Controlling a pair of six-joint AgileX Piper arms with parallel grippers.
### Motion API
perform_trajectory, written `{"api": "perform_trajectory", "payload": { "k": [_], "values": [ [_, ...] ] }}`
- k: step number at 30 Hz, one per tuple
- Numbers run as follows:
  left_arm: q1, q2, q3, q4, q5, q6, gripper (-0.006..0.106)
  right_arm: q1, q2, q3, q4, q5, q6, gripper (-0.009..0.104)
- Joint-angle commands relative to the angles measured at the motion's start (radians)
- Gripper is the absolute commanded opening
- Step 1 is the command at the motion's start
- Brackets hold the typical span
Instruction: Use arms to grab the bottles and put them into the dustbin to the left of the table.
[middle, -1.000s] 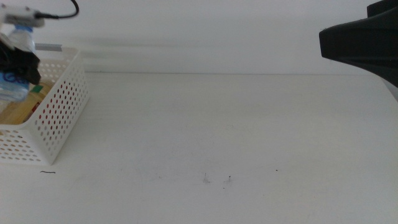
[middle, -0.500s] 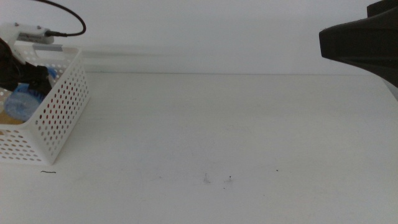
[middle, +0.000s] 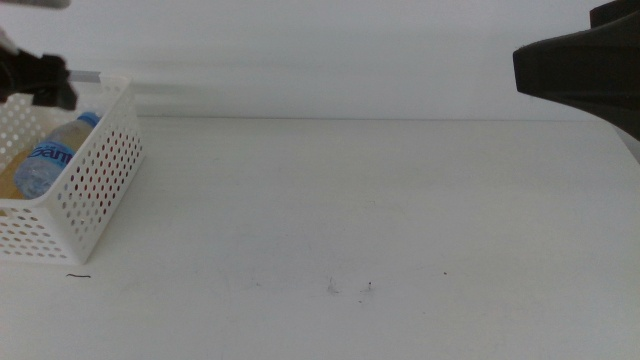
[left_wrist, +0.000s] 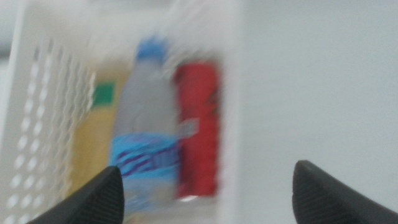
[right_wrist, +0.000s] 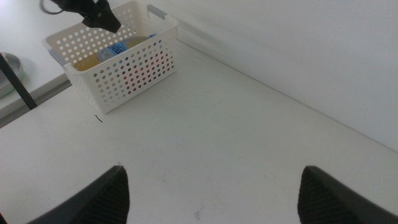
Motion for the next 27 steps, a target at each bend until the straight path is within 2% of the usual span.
{"api": "perform_trajectory", "payload": {
  "k": [1,5,6,9,12,20,27],
  "values": [
    [-0.069,-0.157,0.12,-0.038,-0.134,-0.008,0.089,0.004,-0.004,-0.006,-0.004,-0.003,-0.008,0.071],
    [-0.221,-0.405,0.348,-0.219,-0.358,0.137,0.089,0.004,-0.004,-0.006,-0.004,-0.003,0.007,0.071],
    [-0.26,-0.467,0.407,-0.241,-0.43,0.144,0.088,0.004,-0.004,-0.006,-0.004,-0.003,0.007,0.071],
    [-0.35,-0.627,0.552,-0.266,-0.581,0.14,0.088,0.004,-0.004,-0.006,-0.004,-0.003,0.007,0.071],
    [-0.388,-0.727,0.625,-0.276,-0.635,0.14,0.088,0.004,-0.004,-0.006,-0.004,-0.003,0.007,0.071],
    [-0.388,-0.837,0.656,-0.282,-0.552,0.14,0.088,0.004,-0.004,-0.006,-0.004,-0.003,0.007,0.071],
    [-0.388,-0.86,0.656,-0.28,-0.585,0.142,0.088,0.004,-0.004,-0.006,-0.004,-0.003,0.007,0.071]
  ]
}}
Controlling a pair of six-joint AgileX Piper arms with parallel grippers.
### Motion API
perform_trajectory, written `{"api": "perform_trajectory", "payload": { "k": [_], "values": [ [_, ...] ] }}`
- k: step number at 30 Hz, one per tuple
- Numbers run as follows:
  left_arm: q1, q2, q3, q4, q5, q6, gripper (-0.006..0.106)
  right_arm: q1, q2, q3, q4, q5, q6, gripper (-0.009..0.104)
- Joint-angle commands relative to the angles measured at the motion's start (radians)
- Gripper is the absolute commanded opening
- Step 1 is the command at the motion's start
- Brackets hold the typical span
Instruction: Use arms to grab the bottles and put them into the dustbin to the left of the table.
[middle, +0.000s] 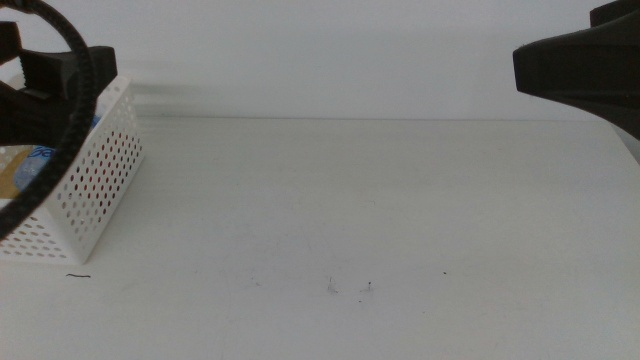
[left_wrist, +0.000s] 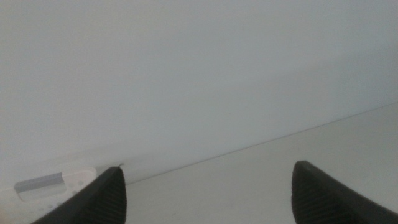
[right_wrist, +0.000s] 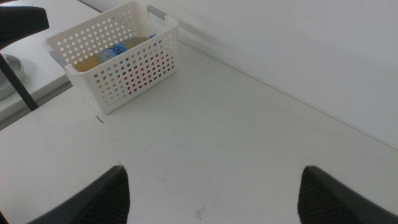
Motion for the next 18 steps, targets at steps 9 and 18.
{"api": "perform_trajectory", "payload": {
  "k": [9,18],
  "values": [
    [-0.01,-0.02,0.007,0.223,-0.011,-0.305,0.089,0.004,-0.004,-0.006,-0.004,-0.003,0.001,0.071],
    [-0.01,-0.035,0.01,0.366,-0.038,-0.458,0.091,0.004,-0.004,-0.006,-0.004,-0.003,0.001,0.071]
  ]
}}
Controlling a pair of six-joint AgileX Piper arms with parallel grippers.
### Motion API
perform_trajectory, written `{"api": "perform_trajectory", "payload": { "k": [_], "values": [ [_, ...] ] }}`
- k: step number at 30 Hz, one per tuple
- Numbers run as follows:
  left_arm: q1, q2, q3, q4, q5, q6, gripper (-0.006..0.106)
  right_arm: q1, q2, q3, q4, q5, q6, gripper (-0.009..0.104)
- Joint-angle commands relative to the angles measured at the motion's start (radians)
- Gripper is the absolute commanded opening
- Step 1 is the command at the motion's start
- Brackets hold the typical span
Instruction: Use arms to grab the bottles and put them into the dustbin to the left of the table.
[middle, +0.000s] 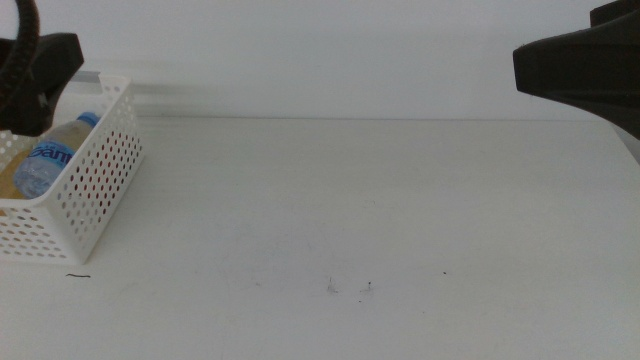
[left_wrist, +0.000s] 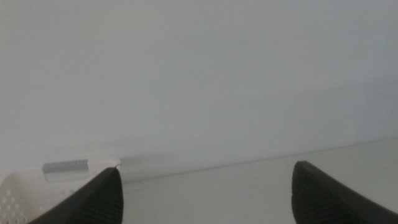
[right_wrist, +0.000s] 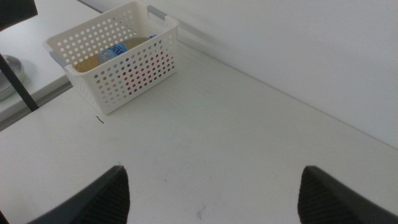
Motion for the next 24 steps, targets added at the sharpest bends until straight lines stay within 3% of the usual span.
{"api": "perform_trajectory", "payload": {
  "k": [1,10,11,12,15,17,20,24],
  "values": [
    [-0.004,-0.003,0.004,0.007,-0.034,-0.02,0.091,0.004,-0.004,-0.006,-0.004,-0.003,-0.001,0.071],
    [-0.004,-0.003,0.004,0.005,-0.052,-0.02,0.091,0.004,-0.004,-0.006,-0.004,-0.003,-0.001,0.071],
    [-0.004,-0.005,0.004,0.005,-0.052,-0.02,0.091,0.002,-0.004,0.009,0.035,-0.009,-0.001,0.071],
    [-0.004,-0.012,0.006,0.005,-0.052,-0.02,0.091,-0.002,-0.01,0.039,0.031,-0.023,-0.001,0.071],
    [-0.004,-0.056,0.047,0.016,-0.056,-0.02,0.091,-0.032,-0.06,0.184,-0.019,-0.154,-0.001,0.071],
    [-0.004,-0.105,0.106,0.024,-0.065,-0.02,0.091,-0.078,-0.113,0.339,0.002,-0.307,-0.001,0.071],
    [0.0,-0.216,0.234,0.024,-0.092,-0.02,0.091,-0.157,-0.21,0.584,0.083,-0.479,-0.001,0.071],
    [0.026,-0.401,0.429,0.018,-0.097,-0.02,0.091,-0.285,-0.359,0.835,0.072,-0.618,-0.001,0.071]
  ]
}}
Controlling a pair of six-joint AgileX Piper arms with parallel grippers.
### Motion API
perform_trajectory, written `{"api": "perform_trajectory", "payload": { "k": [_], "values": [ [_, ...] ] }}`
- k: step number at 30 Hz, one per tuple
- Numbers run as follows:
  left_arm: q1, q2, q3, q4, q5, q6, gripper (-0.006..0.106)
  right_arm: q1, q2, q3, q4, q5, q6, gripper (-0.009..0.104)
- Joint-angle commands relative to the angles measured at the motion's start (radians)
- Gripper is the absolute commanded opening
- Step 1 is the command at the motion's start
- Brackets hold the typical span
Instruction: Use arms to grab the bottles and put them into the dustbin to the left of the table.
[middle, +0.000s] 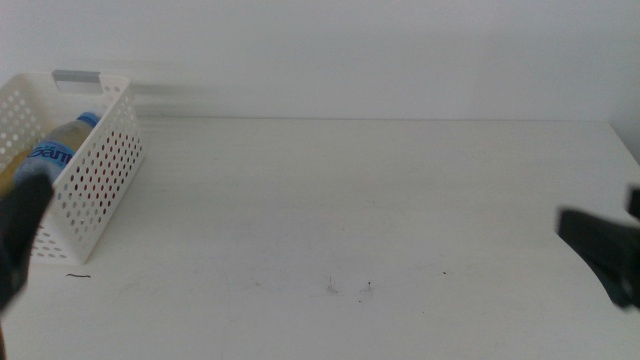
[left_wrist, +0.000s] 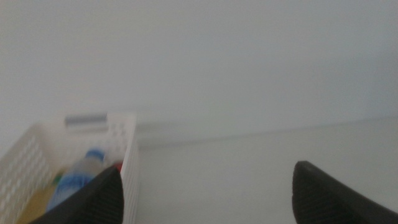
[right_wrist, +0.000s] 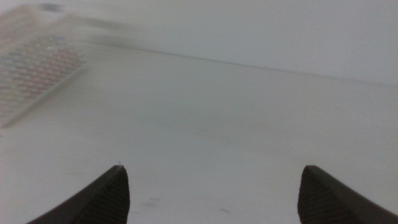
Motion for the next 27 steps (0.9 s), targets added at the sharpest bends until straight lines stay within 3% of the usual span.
{"api": "perform_trajectory", "payload": {
  "k": [1,6,12,20,27],
  "values": [
    [0.014,-0.109,0.115,-0.004,-0.018,-0.011,0.091,-0.085,-0.091,0.137,-0.003,-0.113,-0.003,0.071],
    [0.068,-0.314,0.34,-0.055,-0.028,-0.011,0.091,-0.298,-0.364,0.39,-0.002,-0.144,-0.003,0.071],
    [0.103,-0.419,0.442,-0.072,-0.036,-0.011,0.091,-0.452,-0.539,0.514,-0.094,-0.144,-0.003,0.071],
    [0.128,-0.419,0.442,-0.069,-0.057,-0.011,0.091,-0.469,-0.662,0.539,-0.174,-0.087,-0.003,0.071],
    [0.13,-0.419,0.442,-0.067,-0.058,-0.011,0.091,-0.469,-0.662,0.539,-0.18,-0.132,-0.003,0.071]
  ]
}}
